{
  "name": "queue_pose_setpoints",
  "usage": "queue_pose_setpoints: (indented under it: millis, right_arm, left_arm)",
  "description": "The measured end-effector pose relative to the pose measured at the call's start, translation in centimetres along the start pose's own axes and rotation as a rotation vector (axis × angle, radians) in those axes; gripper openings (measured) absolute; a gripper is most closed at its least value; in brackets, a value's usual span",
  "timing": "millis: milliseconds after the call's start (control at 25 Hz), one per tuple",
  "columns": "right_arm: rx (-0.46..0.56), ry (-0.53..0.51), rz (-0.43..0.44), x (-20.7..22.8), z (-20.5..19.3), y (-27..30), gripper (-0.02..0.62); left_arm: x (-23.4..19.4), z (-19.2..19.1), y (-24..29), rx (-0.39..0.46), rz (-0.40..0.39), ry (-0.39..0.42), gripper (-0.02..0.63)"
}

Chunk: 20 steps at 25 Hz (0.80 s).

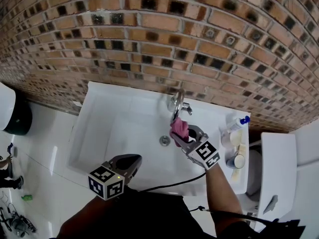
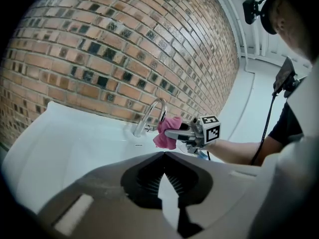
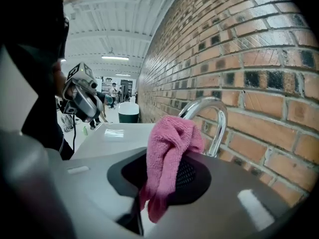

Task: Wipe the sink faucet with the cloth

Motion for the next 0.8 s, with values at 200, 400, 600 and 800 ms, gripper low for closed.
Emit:
queue_pose_setpoints:
  millis: [200,400,600,800]
  right_arm:
    - [-0.067,-0.002,0.055,-1.9,-1.6,0.6,0.087]
    - [-0.071,0.026,0.105,-2.9,-1.8,-0.4,0.087]
    - [0.011,0.096,0.074,-0.5,0.1,-2.6,0.089]
    - [0.145,0.154,0.000,3.7,4.3,-4.1,0.089]
  left_arm:
    - [0.3,0.1,0.5,-0.010,-0.015,0.008,0.005]
    - [0.5,0.2,1.3,-0.020,-0.026,0.010,0.005]
    - [0.7,0.2,2.4,-0.031,-0.030,0.008,0.005]
    - [0.2,0.7,2.8,-0.027,-0.010,-0.008,0.005]
Point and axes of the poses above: the fingertips, and each gripper's own axes: y forward along the fingers, x to its right, z out of its top, the point moved 2 cm from there along -y, backward along the fingers, and after that the axes turned 3 degrees about -z, right-handed, at the moved point
